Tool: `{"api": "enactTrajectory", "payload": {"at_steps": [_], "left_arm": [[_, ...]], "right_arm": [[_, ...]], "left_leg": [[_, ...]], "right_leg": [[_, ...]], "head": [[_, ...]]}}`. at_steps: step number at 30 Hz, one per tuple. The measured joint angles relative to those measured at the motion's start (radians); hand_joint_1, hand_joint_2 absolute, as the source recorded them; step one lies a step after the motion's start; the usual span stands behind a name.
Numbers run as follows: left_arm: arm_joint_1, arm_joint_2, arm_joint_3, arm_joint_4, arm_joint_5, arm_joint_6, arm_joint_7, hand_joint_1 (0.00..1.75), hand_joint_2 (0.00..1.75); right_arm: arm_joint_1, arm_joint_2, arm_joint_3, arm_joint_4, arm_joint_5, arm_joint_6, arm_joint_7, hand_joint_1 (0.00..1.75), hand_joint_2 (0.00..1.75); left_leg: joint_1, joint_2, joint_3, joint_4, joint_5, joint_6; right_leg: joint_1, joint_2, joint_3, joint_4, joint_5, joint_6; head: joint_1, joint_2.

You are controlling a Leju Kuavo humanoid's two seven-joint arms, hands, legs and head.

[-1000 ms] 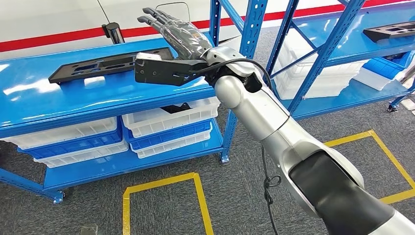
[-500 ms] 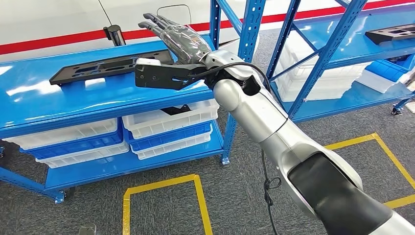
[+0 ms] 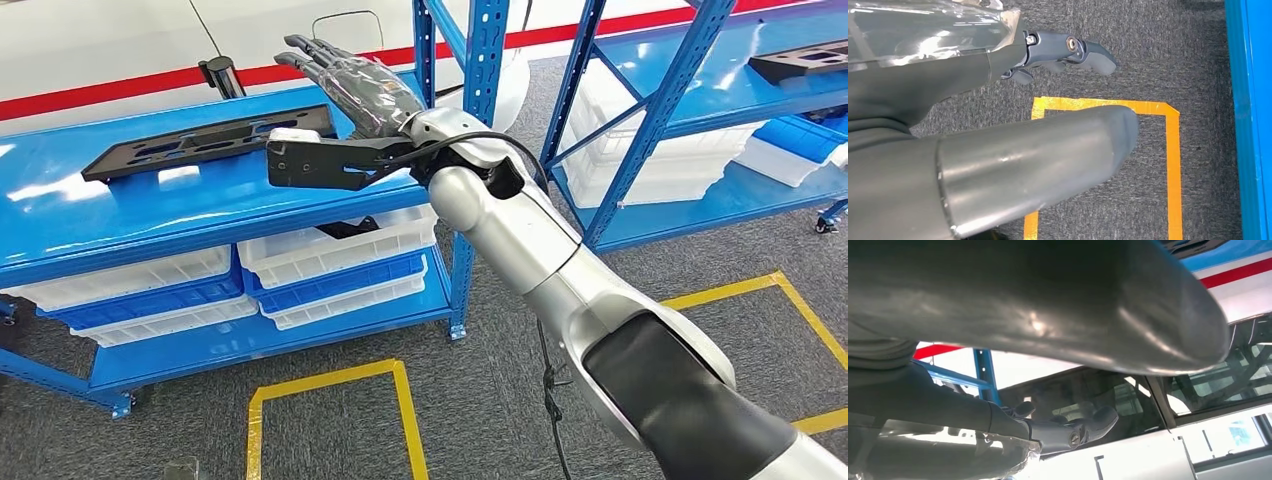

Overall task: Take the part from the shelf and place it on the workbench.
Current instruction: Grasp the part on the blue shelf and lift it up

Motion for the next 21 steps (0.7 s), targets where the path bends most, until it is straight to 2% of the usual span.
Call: {"api": "enactTrajectory", "payload": {"at_steps": [1, 2, 4, 6, 7, 8, 10, 11, 12, 13, 14, 15, 16, 17, 18, 21], "left_arm": [[-0.001, 0.001, -0.003, -0.001, 0.001, 0.001, 0.0, 0.0, 0.0], [-0.002, 0.003, -0.005, -0.002, 0.002, 0.002, 0.0, 0.0, 0.0], [-0.003, 0.004, -0.01, -0.003, 0.003, 0.004, 0.0, 0.0, 0.0], [-0.003, 0.003, -0.013, -0.004, 0.005, 0.006, 0.0, 0.0, 0.0], [-0.003, 0.003, -0.014, -0.004, 0.007, 0.006, 0.0, 0.0, 0.0], [-0.003, 0.002, -0.016, -0.004, 0.008, 0.006, 0.0, 0.0, 0.0], [-0.003, 0.002, -0.018, -0.004, 0.011, 0.007, 0.0, 0.0, 0.0], [-0.003, 0.002, -0.02, -0.004, 0.013, 0.008, 0.0, 0.0, 0.0], [-0.002, 0.001, -0.022, -0.004, 0.017, 0.008, 0.0, 0.0, 0.0], [-0.001, 0.001, -0.024, -0.004, 0.021, 0.009, 0.001, 0.0, 0.0], [0.0, 0.001, -0.028, -0.004, 0.027, 0.01, 0.001, 0.0, 0.0], [0.0, 0.001, -0.032, -0.005, 0.031, 0.011, 0.001, 0.0, 0.0], [0.0, 0.001, -0.036, -0.005, 0.036, 0.012, 0.001, 0.0, 0.0], [0.001, 0.001, -0.041, -0.005, 0.04, 0.013, 0.002, 0.0, 0.0], [0.001, 0.002, -0.044, -0.005, 0.043, 0.014, 0.002, 0.0, 0.0], [0.004, 0.004, -0.051, -0.006, 0.051, 0.015, 0.002, 0.0, 0.0]], "right_arm": [[-0.002, 0.001, 0.0, 0.0, 0.0, 0.0, 0.0, 0.0, 0.0], [-0.003, 0.002, 0.0, 0.0, 0.0, 0.0, -0.001, 0.0, 0.0], [-0.003, 0.002, 0.0, 0.0, 0.001, 0.0, -0.001, 0.0, 0.0], [-0.002, 0.003, -0.001, 0.0, 0.001, 0.0, -0.001, 0.0, 0.0], [-0.004, 0.003, -0.002, 0.0, 0.001, 0.0, -0.001, 0.0, 0.0], [-0.005, 0.002, -0.003, -0.001, 0.001, 0.0, -0.002, 0.0, 0.0], [-0.003, 0.001, -0.003, 0.0, 0.002, 0.0, -0.002, 0.0, 0.0], [0.002, 0.0, -0.003, 0.0, 0.003, 0.001, -0.002, 0.0, 0.0], [0.006, -0.002, -0.003, 0.0, 0.005, 0.001, -0.002, 0.0, 0.0], [0.009, -0.003, -0.003, 0.0, 0.006, 0.002, -0.002, 0.0, 0.0], [0.01, -0.003, -0.003, 0.001, 0.007, 0.004, -0.002, 0.0, 0.0], [0.01, -0.003, -0.003, 0.0, 0.009, 0.006, -0.002, 0.0, 0.0], [0.009, -0.003, -0.003, 0.0, 0.011, 0.008, -0.002, 0.0, 0.0], [0.008, -0.002, -0.003, 0.0, 0.014, 0.01, -0.002, 0.0, 0.0], [0.008, -0.001, -0.002, 0.0, 0.016, 0.012, -0.002, 0.0, 0.0], [0.005, 0.005, 0.001, 0.0, 0.019, 0.019, -0.001, 0.0, 0.0]], "left_leg": [[-0.006, 0.008, 0.029, -0.06, 0.023, 0.01], [-0.011, 0.014, 0.051, -0.102, 0.034, 0.017], [-0.018, 0.015, 0.065, -0.126, 0.029, 0.022], [-0.013, 0.008, 0.074, -0.141, 0.033, 0.025], [-0.01, 0.005, 0.08, -0.149, 0.037, 0.027], [-0.007, 0.001, 0.085, -0.157, 0.04, 0.03], [-0.007, -0.009, 0.087, -0.159, 0.04, 0.032], [-0.007, -0.015, 0.087, -0.159, 0.04, 0.032], [-0.008, -0.021, 0.087, -0.158, 0.04, 0.032], [-0.007, -0.027, 0.087, -0.157, 0.039, 0.032], [-0.007, -0.033, 0.087, -0.155, 0.038, 0.03], [-0.007, -0.039, 0.086, -0.15, 0.035, 0.027], [-0.008, -0.044, 0.084, -0.146, 0.032, 0.022], [-0.009, -0.047, 0.082, -0.14, 0.029, 0.017], [-0.009, -0.049, 0.079, -0.137, 0.027, 0.012], [-0.004, -0.047, 0.074, -0.133, 0.024, -0.003]], "right_leg": [[0.005, -0.001, 0.002, 0.0, -0.002, -0.001], [0.007, -0.003, 0.002, 0.0, -0.004, 0.0], [0.012, -0.009, 0.0, -0.002, -0.006, 0.005], [0.013, -0.016, -0.002, 0.001, -0.012, 0.011], [0.014, -0.015, -0.01, 0.019, -0.023, 0.012], [0.015, -0.012, -0.028, 0.059, -0.041, 0.013], [0.011, -0.006, -0.092, 0.185, -0.088, 0.01], [0.01, -0.005, -0.124, 0.243, -0.105, 0.012], [0.009, -0.004, -0.143, 0.271, -0.108, 0.017], [0.007, -0.004, -0.142, 0.26, -0.095, 0.026], [0.004, -0.003, -0.121, 0.207, -0.068, 0.036], [0.0, 0.0, -0.088, 0.131, -0.036, 0.044], [-0.001, 0.004, -0.056, 0.067, -0.01, 0.047], [-0.002, 0.007, -0.034, 0.022, 0.006, 0.045], [-0.001, 0.009, -0.024, 0.001, 0.012, 0.039], [-0.001, 0.005, -0.024, -0.001, 0.017, 0.015]], "head": [[0.0, 0.0], [0.0, 0.0], [0.0, 0.0], [0.001, 0.0], [0.001, 0.0], [0.002, 0.0], [0.003, 0.0], [0.003, 0.0], [0.003, 0.0], [0.003, 0.0], [0.002, 0.0], [0.002, 0.0], [0.002, 0.0], [0.002, 0.0], [0.001, 0.0], [-0.001, 0.0]]}}
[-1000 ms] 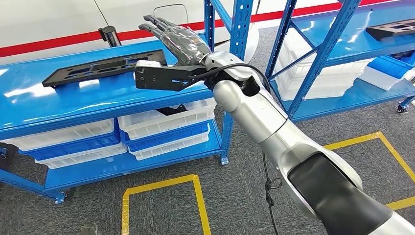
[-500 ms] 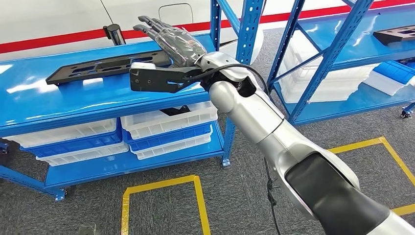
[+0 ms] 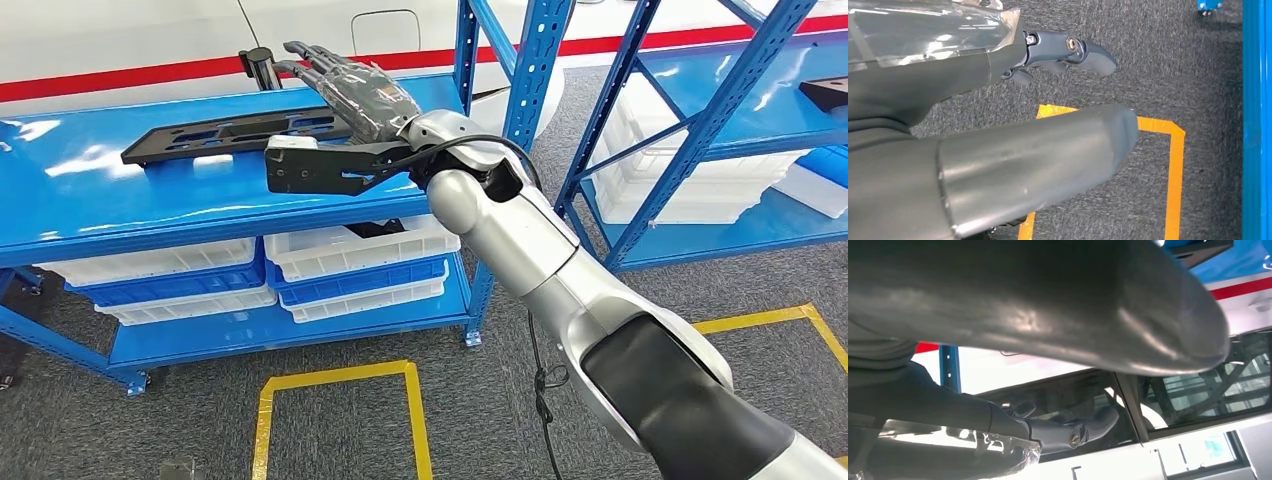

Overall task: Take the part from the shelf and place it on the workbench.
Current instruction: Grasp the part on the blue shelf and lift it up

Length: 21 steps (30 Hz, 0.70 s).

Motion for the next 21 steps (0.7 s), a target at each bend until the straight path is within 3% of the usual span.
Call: {"api": "enactTrajectory", "payload": {"at_steps": [2, 5, 12, 15, 16, 18, 19, 21], "left_arm": [[0.001, 0.002, -0.006, -0.002, 0.006, 0.0, 0.0, 0.0, 0.0], [0.001, 0.002, -0.013, -0.003, 0.011, 0.0, 0.0, 0.0, 0.0], [0.001, 0.002, -0.014, -0.003, 0.012, 0.0, 0.0, 0.0, 0.0], [0.002, 0.002, -0.015, -0.003, 0.013, 0.0, 0.0, 0.0, 0.0], [0.002, 0.003, -0.017, -0.003, 0.013, 0.0, 0.0, 0.0, 0.0], [0.0, 0.004, -0.026, -0.006, 0.013, 0.002, 0.002, 0.0, 0.0], [-0.003, 0.005, -0.034, -0.008, 0.013, 0.005, 0.009, 0.0, 0.0], [-0.009, 0.005, -0.046, -0.01, 0.013, 0.011, 0.025, 0.0, 0.0]], "right_arm": [[-0.005, 0.007, 0.003, -0.001, 0.0, 0.003, 0.0, 0.0, 0.0], [-0.008, 0.013, 0.007, -0.001, 0.001, 0.006, 0.0, 0.0, 0.0], [-0.008, 0.013, 0.008, -0.001, 0.001, 0.007, 0.0, 0.0, 0.0], [-0.007, 0.013, 0.01, -0.001, 0.001, 0.009, 0.0, 0.0, 0.0], [-0.007, 0.014, 0.012, -0.001, 0.002, 0.01, 0.0, 0.0, 0.0], [-0.01, 0.019, 0.014, -0.001, 0.005, 0.011, 0.001, 0.0, 0.0], [-0.012, 0.019, 0.015, -0.002, 0.009, 0.013, 0.002, 0.0, 0.0], [-0.008, 0.015, 0.015, -0.002, 0.014, 0.018, 0.003, 0.0, 0.0]], "left_leg": [[0.004, 0.016, -0.022, 0.046, -0.031, -0.012], [0.01, 0.034, -0.082, 0.172, -0.096, -0.025], [0.011, 0.035, -0.098, 0.204, -0.11, -0.027], [0.013, 0.036, -0.134, 0.271, -0.126, -0.031], [0.015, 0.041, -0.119, 0.237, -0.099, -0.031], [0.01, 0.054, -0.05, 0.099, -0.036, -0.019], [0.008, 0.053, -0.009, 0.02, -0.002, -0.005], [0.004, 0.034, 0.006, -0.007, 0.005, 0.019]], "right_leg": [[-0.006, -0.004, 0.004, -0.004, 0.002, -0.013], [-0.006, -0.008, 0.008, -0.004, 0.0, -0.019], [-0.006, -0.009, 0.008, -0.004, 0.0, -0.019], [-0.006, -0.014, 0.008, -0.004, 0.0, -0.019], [-0.006, -0.018, 0.01, -0.004, -0.002, -0.019], [0.0, -0.031, 0.013, -0.004, -0.007, -0.008], [0.002, -0.03, -0.009, 0.046, -0.032, -0.003], [0.004, -0.02, -0.086, 0.2, -0.096, 0.002]], "head": [[-0.003, 0.0], [-0.005, 0.0], [-0.005, 0.0], [-0.005, 0.0], [-0.005, 0.0], [-0.004, 0.0], [-0.003, 0.0], [-0.001, 0.0]]}}
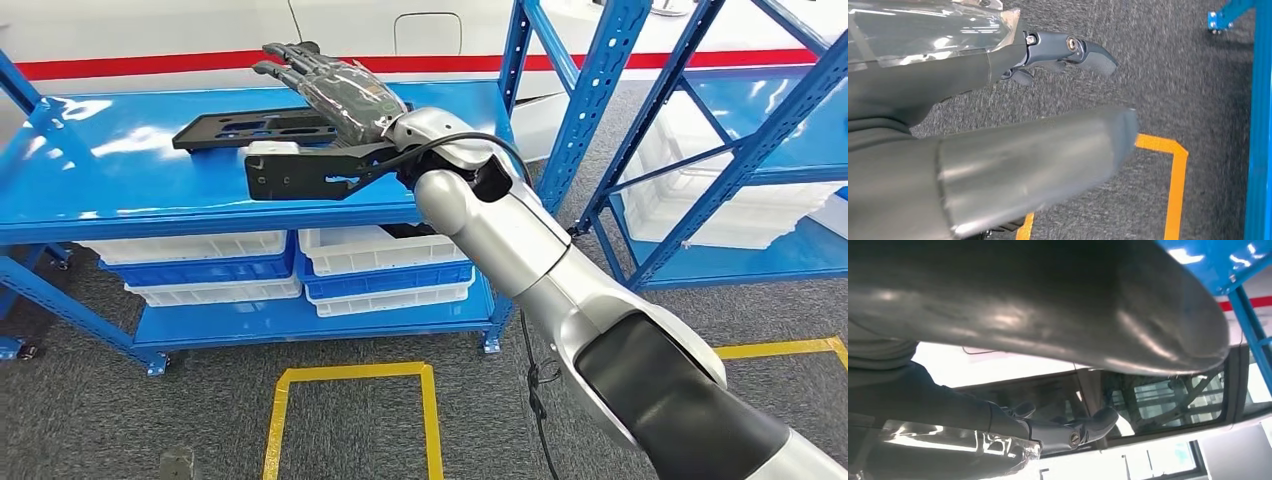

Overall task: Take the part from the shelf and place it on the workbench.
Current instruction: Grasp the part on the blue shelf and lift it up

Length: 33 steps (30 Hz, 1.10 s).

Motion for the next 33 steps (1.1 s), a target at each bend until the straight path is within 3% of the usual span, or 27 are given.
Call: {"api": "enactTrajectory", "payload": {"at_steps": [1, 2, 3, 5, 7, 10, 11, 13, 15, 16, 17, 18, 20, 22, 26, 33], "left_arm": [[-0.002, 0.0, -0.004, 0.0, 0.001, 0.003, 0.006, 0.0, 0.0], [-0.002, 0.001, -0.007, 0.0, 0.001, 0.002, 0.008, 0.0, 0.0], [-0.003, 0.001, -0.01, 0.001, 0.001, 0.002, 0.009, 0.0, 0.0], [-0.004, 0.002, -0.016, 0.001, 0.002, 0.002, 0.009, 0.0, 0.0], [-0.005, 0.004, -0.018, 0.001, 0.002, 0.002, 0.009, 0.0, 0.0], [-0.005, 0.008, -0.02, 0.004, 0.002, 0.002, 0.01, 0.0, 0.0], [-0.005, 0.009, -0.021, 0.005, 0.003, 0.003, 0.01, 0.0, 0.0], [-0.007, 0.012, -0.023, 0.007, 0.004, 0.003, 0.011, 0.0, 0.0], [-0.008, 0.012, -0.025, 0.007, 0.005, 0.003, 0.011, 0.0, 0.0], [-0.008, 0.013, -0.025, 0.008, 0.006, 0.003, 0.012, 0.0, 0.0], [-0.007, 0.013, -0.025, 0.008, 0.007, 0.002, 0.012, 0.0, 0.0], [-0.007, 0.014, -0.025, 0.009, 0.008, 0.002, 0.012, 0.0, 0.0], [-0.008, 0.016, -0.025, 0.009, 0.011, 0.002, 0.013, 0.0, 0.0], [-0.01, 0.018, -0.025, 0.009, 0.016, 0.003, 0.014, 0.0, 0.0], [-0.011, 0.016, -0.026, 0.012, 0.021, 0.012, 0.017, 0.0, 0.0], [-0.01, 0.019, -0.026, 0.016, 0.031, 0.021, 0.015, 0.0, 0.0]], "right_arm": [[0.004, -0.004, 0.0, 0.0, 0.002, 0.002, 0.0, 0.0, 0.0], [0.007, -0.006, 0.0, 0.0, 0.002, 0.004, 0.001, 0.0, 0.0], [0.009, -0.008, 0.0, 0.0, 0.002, 0.005, 0.001, 0.0, 0.0], [0.008, -0.009, 0.0, -0.003, 0.002, 0.005, 0.001, 0.0, 0.0], [0.005, -0.01, 0.001, -0.006, 0.002, 0.006, 0.001, 0.0, 0.0], [0.003, -0.011, 0.005, -0.008, 0.002, 0.007, 0.001, 0.0, 0.0], [0.002, -0.01, 0.006, -0.009, 0.002, 0.008, 0.002, 0.0, 0.0], [0.0, -0.008, 0.007, -0.012, 0.001, 0.009, 0.002, 0.0, 0.0], [0.001, -0.007, 0.009, -0.013, 0.001, 0.01, 0.002, 0.0, 0.0], [0.003, -0.007, 0.01, -0.013, 0.001, 0.01, 0.002, 0.0, 0.0], [0.005, -0.008, 0.012, -0.013, 0.001, 0.011, 0.002, 0.0, 0.0], [0.006, -0.008, 0.012, -0.014, 0.001, 0.011, 0.002, 0.0, 0.0], [0.006, -0.007, 0.013, -0.014, 0.001, 0.011, 0.002, 0.0, 0.0], [0.005, -0.007, 0.012, -0.015, 0.001, 0.01, 0.004, 0.0, 0.0], [0.008, -0.009, 0.008, -0.016, -0.003, 0.005, 0.009, 0.0, 1.75], [0.009, -0.013, -0.006, -0.016, -0.008, 0.002, 0.009, 0.0, 1.75]], "left_leg": [[0.001, -0.011, 0.001, -0.002, 0.002, 0.006], [0.001, -0.019, 0.001, -0.001, 0.002, 0.006], [0.0, -0.027, 0.001, 0.0, 0.001, 0.006], [0.0, -0.041, 0.001, 0.004, 0.0, 0.003], [-0.003, -0.052, -0.002, 0.009, -0.004, -0.005], [0.002, -0.058, -0.006, 0.01, -0.006, -0.022], [0.004, -0.05, -0.01, 0.017, -0.012, -0.028], [0.006, -0.022, -0.04, 0.08, -0.05, -0.041], [0.01, -0.002, -0.103, 0.21, -0.112, -0.052], [0.013, 0.002, -0.132, 0.267, -0.131, -0.057], [0.015, 0.003, -0.146, 0.29, -0.131, -0.06], [0.017, 0.005, -0.139, 0.272, -0.112, -0.061], [0.02, 0.013, -0.073, 0.141, -0.047, -0.06], [0.017, 0.021, -0.011, 0.03, -0.012, -0.052], [0.003, 0.016, 0.003, 0.006, -0.009, -0.041], [-0.008, 0.009, 0.001, 0.006, -0.009, -0.023]], "right_leg": [[0.0, 0.011, -0.043, 0.08, -0.028, 0.0], [0.0, 0.013, -0.053, 0.095, -0.026, 0.004], [0.0, 0.015, -0.042, 0.066, -0.008, 0.011], [-0.001, 0.025, 0.025, -0.079, 0.05, 0.021], [-0.002, 0.032, 0.077, -0.183, 0.086, 0.018], [0.0, 0.027, 0.088, -0.199, 0.094, -0.002], [-0.002, 0.023, 0.09, -0.202, 0.096, -0.008], [-0.008, 0.016, 0.095, -0.207, 0.099, -0.021], [-0.008, 0.01, 0.097, -0.207, 0.097, -0.026], [-0.007, 0.006, 0.097, -0.207, 0.096, -0.027], [-0.007, 0.003, 0.097, -0.206, 0.096, -0.027], [-0.008, 0.001, 0.097, -0.206, 0.095, -0.027], [-0.008, -0.001, 0.1, -0.206, 0.093, -0.024], [-0.001, -0.002, 0.1, -0.204, 0.089, -0.017], [0.01, -0.006, 0.098, -0.203, 0.087, -0.012], [0.005, -0.012, 0.101, -0.212, 0.091, -0.004]], "head": [[0.001, 0.0], [0.001, 0.0], [0.001, 0.0], [0.001, 0.0], [0.0, 0.0], [0.0, 0.0], [0.0, 0.0], [-0.002, 0.0], [-0.003, 0.0], [-0.003, 0.0], [-0.003, 0.0], [-0.003, 0.0], [-0.003, 0.0], [-0.003, 0.0], [-0.001, 0.0], [-0.001, 0.0]]}}
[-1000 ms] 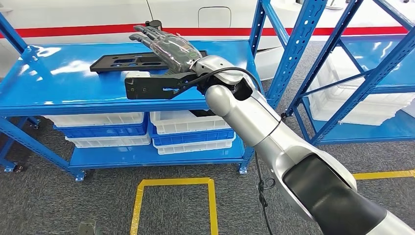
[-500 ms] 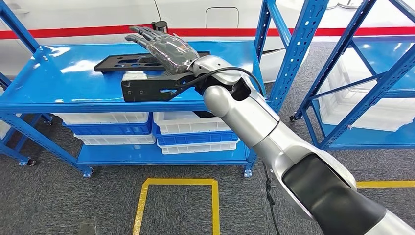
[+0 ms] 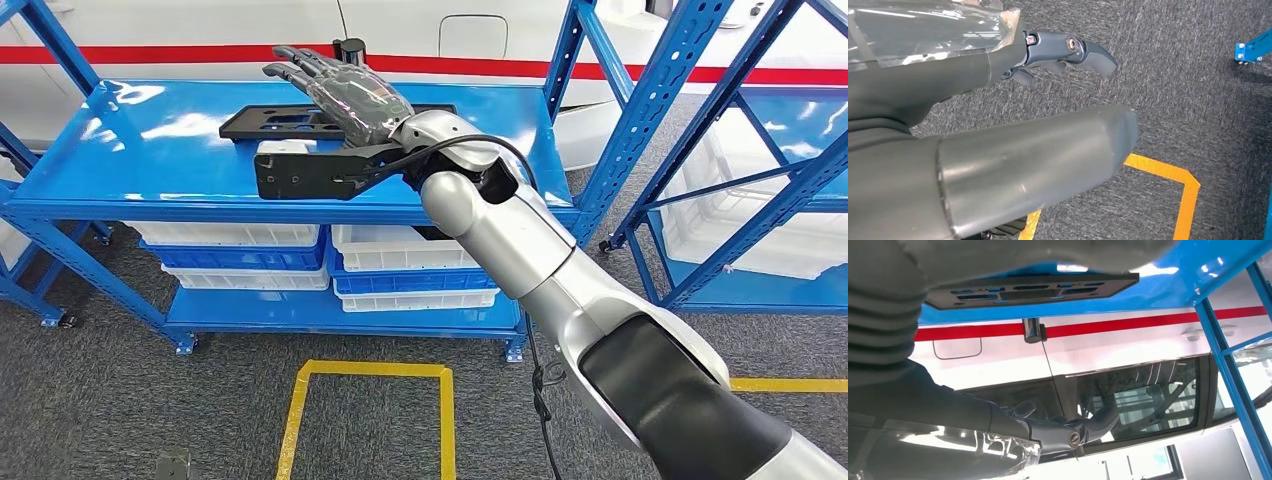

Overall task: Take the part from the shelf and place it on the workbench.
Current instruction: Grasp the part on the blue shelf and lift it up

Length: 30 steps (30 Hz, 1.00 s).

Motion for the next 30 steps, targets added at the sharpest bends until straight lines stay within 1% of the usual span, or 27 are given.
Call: {"api": "enactTrajectory", "payload": {"at_steps": [7, 15, 16, 20, 21, 23, 24, 25, 27, 28, 29, 30], "left_arm": [[0.001, 0.001, 0.0, 0.002, 0.006, -0.004, -0.005, 0.0, 0.0], [0.003, 0.002, 0.0, 0.006, 0.017, -0.002, -0.005, 0.0, 0.0], [0.003, 0.003, 0.0, 0.006, 0.019, -0.002, -0.005, 0.0, 0.0], [0.004, 0.007, 0.0, 0.008, 0.02, -0.002, -0.005, 0.0, 0.0], [0.004, 0.009, 0.0, 0.008, 0.02, -0.002, -0.005, 0.0, 0.0], [0.004, 0.01, 0.0, 0.007, 0.021, -0.002, -0.005, 0.0, 0.0], [0.003, 0.01, 0.0, 0.007, 0.021, -0.003, -0.005, 0.0, 0.0], [0.002, 0.009, 0.0, 0.007, 0.021, -0.004, -0.004, 0.0, 0.0], [0.0, 0.008, 0.0, 0.007, 0.021, -0.005, -0.004, 0.0, 0.0], [0.0, 0.008, 0.0, 0.008, 0.022, -0.005, -0.004, 0.0, 0.0], [0.001, 0.007, 0.0, 0.008, 0.022, -0.006, -0.004, 0.0, 0.0], [0.002, 0.006, 0.0, 0.008, 0.022, -0.007, -0.004, 0.0, 0.0]], "right_arm": [[0.0, -0.002, -0.006, 0.0, -0.003, -0.001, 0.0, 0.0, 1.75], [-0.001, -0.005, -0.007, 0.0, -0.008, -0.005, -0.003, 0.0, 1.75], [-0.001, -0.006, -0.008, 0.0, -0.009, -0.005, -0.004, 0.0, 1.75], [-0.001, -0.006, -0.009, 0.001, -0.012, -0.007, -0.006, 0.0, 1.75], [-0.002, -0.006, -0.01, 0.001, -0.013, -0.008, -0.007, 0.0, 1.75], [-0.003, -0.005, -0.013, 0.0, -0.014, -0.009, -0.008, 0.0, 1.75], [-0.005, -0.005, -0.015, 0.0, -0.014, -0.009, -0.009, 0.0, 1.75], [-0.006, -0.006, -0.017, 0.0, -0.014, -0.01, -0.009, 0.0, 1.75], [-0.005, -0.009, -0.019, 0.001, -0.014, -0.01, -0.01, 0.0, 1.75], [-0.001, -0.012, -0.021, 0.002, -0.014, -0.01, -0.01, 0.0, 1.75], [0.002, -0.013, -0.021, 0.002, -0.014, -0.01, -0.01, 0.0, 1.75], [0.004, -0.015, -0.022, 0.003, -0.014, -0.01, -0.01, 0.0, 1.75]], "left_leg": [[-0.001, 0.0, -0.001, 0.0, 0.001, 0.005], [0.001, 0.0, -0.001, 0.0, 0.002, 0.005], [0.001, 0.0, -0.001, 0.001, 0.001, 0.006], [0.001, 0.0, -0.005, 0.006, -0.003, 0.013], [0.0, 0.0, -0.005, 0.004, -0.004, 0.016], [0.006, -0.002, 0.007, -0.013, 0.001, 0.026], [0.008, -0.002, 0.015, -0.022, 0.005, 0.032], [0.011, -0.003, 0.022, -0.029, 0.008, 0.037], [0.01, -0.007, 0.025, -0.031, 0.007, 0.04], [0.01, -0.011, 0.026, -0.031, 0.006, 0.039], [0.01, -0.015, 0.027, -0.03, 0.004, 0.037], [0.011, -0.019, 0.028, -0.028, 0.001, 0.033]], "right_leg": [[-0.001, 0.0, 0.0, -0.002, 0.003, 0.005], [-0.001, 0.0, -0.002, -0.002, 0.003, 0.005], [-0.003, 0.0, -0.002, -0.002, 0.003, 0.006], [-0.016, -0.002, 0.0, -0.004, 0.004, 0.014], [-0.016, -0.003, 0.001, -0.006, 0.004, 0.016], [-0.015, 0.001, -0.002, 0.002, -0.003, 0.021], [-0.014, 0.006, -0.013, 0.027, -0.015, 0.019], [-0.014, 0.012, -0.036, 0.075, -0.037, 0.015], [-0.015, 0.021, -0.108, 0.215, -0.088, 0.006], [-0.015, 0.023, -0.141, 0.27, -0.103, 0.006], [-0.017, 0.024, -0.156, 0.29, -0.103, 0.011], [-0.019, 0.024, -0.15, 0.268, -0.086, 0.02]], "head": [[0.0, 0.0], [0.0, 0.0], [0.0, 0.0], [0.0, 0.0], [-0.001, 0.0], [0.0, 0.0], [0.001, 0.0], [0.001, 0.0], [0.001, 0.0], [0.001, 0.0], [0.001, 0.0], [0.001, 0.0]]}}
